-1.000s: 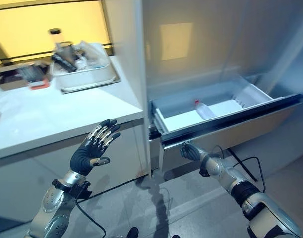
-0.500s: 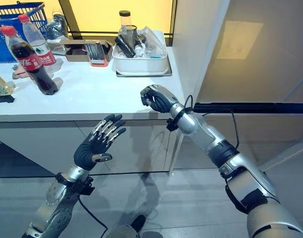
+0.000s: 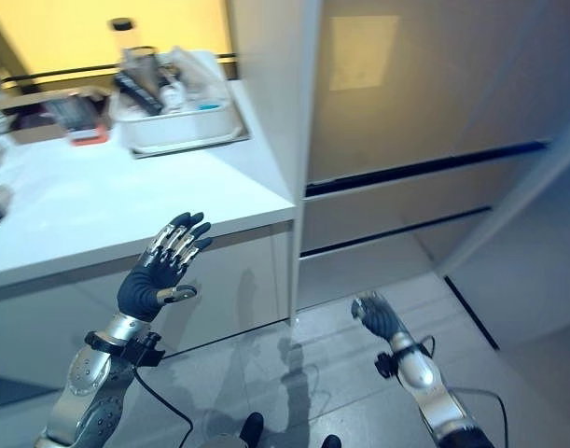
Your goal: Take the drinks into the refrigerator
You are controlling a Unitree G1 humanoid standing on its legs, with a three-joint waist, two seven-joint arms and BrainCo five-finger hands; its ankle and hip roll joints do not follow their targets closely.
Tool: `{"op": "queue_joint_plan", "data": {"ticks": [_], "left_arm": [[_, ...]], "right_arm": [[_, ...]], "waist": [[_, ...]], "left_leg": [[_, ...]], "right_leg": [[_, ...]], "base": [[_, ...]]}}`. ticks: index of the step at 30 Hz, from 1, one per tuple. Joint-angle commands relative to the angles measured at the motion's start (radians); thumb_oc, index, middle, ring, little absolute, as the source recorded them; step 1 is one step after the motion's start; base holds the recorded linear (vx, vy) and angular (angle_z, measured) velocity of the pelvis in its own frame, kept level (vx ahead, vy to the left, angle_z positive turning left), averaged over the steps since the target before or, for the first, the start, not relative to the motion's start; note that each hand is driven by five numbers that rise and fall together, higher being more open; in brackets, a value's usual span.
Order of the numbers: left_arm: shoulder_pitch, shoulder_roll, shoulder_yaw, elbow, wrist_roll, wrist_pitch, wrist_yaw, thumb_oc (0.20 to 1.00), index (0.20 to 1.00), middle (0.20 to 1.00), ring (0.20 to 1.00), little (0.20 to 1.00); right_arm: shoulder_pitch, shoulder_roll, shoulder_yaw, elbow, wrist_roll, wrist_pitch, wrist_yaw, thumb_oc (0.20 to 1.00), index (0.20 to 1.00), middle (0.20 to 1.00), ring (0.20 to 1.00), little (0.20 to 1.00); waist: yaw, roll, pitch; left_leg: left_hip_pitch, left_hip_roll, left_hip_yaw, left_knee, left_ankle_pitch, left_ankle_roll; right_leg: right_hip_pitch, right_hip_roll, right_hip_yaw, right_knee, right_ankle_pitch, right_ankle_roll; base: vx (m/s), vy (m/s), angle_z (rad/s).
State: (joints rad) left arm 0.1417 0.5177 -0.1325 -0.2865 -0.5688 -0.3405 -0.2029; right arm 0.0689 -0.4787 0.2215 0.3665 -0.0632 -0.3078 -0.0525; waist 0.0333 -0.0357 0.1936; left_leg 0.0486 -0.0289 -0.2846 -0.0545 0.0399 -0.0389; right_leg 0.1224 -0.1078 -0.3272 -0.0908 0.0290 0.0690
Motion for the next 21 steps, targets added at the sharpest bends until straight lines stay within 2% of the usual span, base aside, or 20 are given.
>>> {"op": "queue_joint_plan", "data": {"ticks": [1, 6, 8, 17, 18, 19, 21], "left_arm": [[0.022, -0.024, 0.038, 0.024, 0.057, -0.076, 0.011, 1.000, 1.000, 1.000, 1.000, 1.000], [0.053, -0.036, 0.057, 0.100, 0.062, -0.079, -0.004, 1.000, 1.000, 1.000, 1.000, 1.000], [0.051, -0.037, 0.051, 0.196, 0.105, -0.092, 0.002, 1.000, 1.000, 1.000, 1.000, 1.000], [0.033, -0.077, 0.006, 0.520, 0.185, -0.101, 0.029, 1.000, 1.000, 1.000, 1.000, 1.000], [0.021, -0.084, -0.008, 0.615, 0.238, -0.105, 0.054, 1.000, 1.000, 1.000, 1.000, 1.000], [0.019, -0.085, -0.009, 0.617, 0.239, -0.107, 0.055, 1.000, 1.000, 1.000, 1.000, 1.000], [-0.011, -0.119, -0.032, 0.818, 0.322, -0.096, 0.099, 1.000, 1.000, 1.000, 1.000, 1.000]], "right_arm": [[0.010, -0.010, -0.043, 0.041, 0.104, -0.064, 0.031, 1.000, 1.000, 1.000, 1.000, 1.000], [0.116, -0.008, -0.094, 0.102, 0.114, -0.065, 0.045, 1.000, 1.000, 1.000, 1.000, 1.000], [0.160, 0.004, -0.116, 0.183, 0.116, -0.061, 0.040, 1.000, 1.000, 1.000, 1.000, 1.000], [0.145, 0.034, -0.096, 0.442, 0.066, -0.035, -0.001, 1.000, 1.000, 1.000, 1.000, 1.000], [0.131, 0.045, -0.088, 0.489, 0.061, -0.028, -0.011, 1.000, 1.000, 1.000, 1.000, 1.000], [0.130, 0.045, -0.089, 0.490, 0.061, -0.029, -0.011, 1.000, 1.000, 1.000, 1.000, 1.000], [0.104, 0.063, -0.075, 0.575, 0.058, -0.020, -0.021, 1.000, 1.000, 1.000, 1.000, 1.000]], "waist": [[-0.011, 0.016, -0.051], [-0.036, 0.021, -0.052], [-0.052, 0.025, -0.052], [-0.074, 0.030, -0.055], [-0.077, 0.029, -0.056], [-0.076, 0.030, -0.055], [-0.079, 0.029, -0.059]], "left_leg": [[0.005, -0.022, 0.014, 0.016, -0.075, 0.038], [0.006, -0.020, 0.035, 0.012, -0.076, 0.037], [0.008, -0.018, 0.046, 0.007, -0.076, 0.035], [0.005, -0.014, 0.083, 0.007, -0.076, 0.037], [0.006, -0.014, 0.093, 0.007, -0.077, 0.038], [0.006, -0.013, 0.094, 0.007, -0.077, 0.038], [0.009, -0.012, 0.106, 0.007, -0.079, 0.039]], "right_leg": [[0.012, -0.012, -0.008, 0.109, -0.133, 0.018], [0.004, -0.012, 0.014, 0.101, -0.122, 0.022], [0.001, -0.012, 0.024, 0.095, -0.116, 0.025], [-0.014, -0.009, 0.067, 0.080, -0.095, 0.032], [-0.018, -0.008, 0.077, 0.079, -0.091, 0.034], [-0.019, -0.008, 0.078, 0.079, -0.091, 0.034], [-0.022, -0.006, 0.091, 0.078, -0.087, 0.035]], "base": [[-0.02, 0.021, -0.26], [-0.02, 0.005, -0.18], [-0.02, 0.004, -0.09], [-0.03, 0.003, -0.14], [-0.01, 0.001, -0.15], [-0.03, 0.002, -0.14], [-0.02, -0.001, -0.15]]}}
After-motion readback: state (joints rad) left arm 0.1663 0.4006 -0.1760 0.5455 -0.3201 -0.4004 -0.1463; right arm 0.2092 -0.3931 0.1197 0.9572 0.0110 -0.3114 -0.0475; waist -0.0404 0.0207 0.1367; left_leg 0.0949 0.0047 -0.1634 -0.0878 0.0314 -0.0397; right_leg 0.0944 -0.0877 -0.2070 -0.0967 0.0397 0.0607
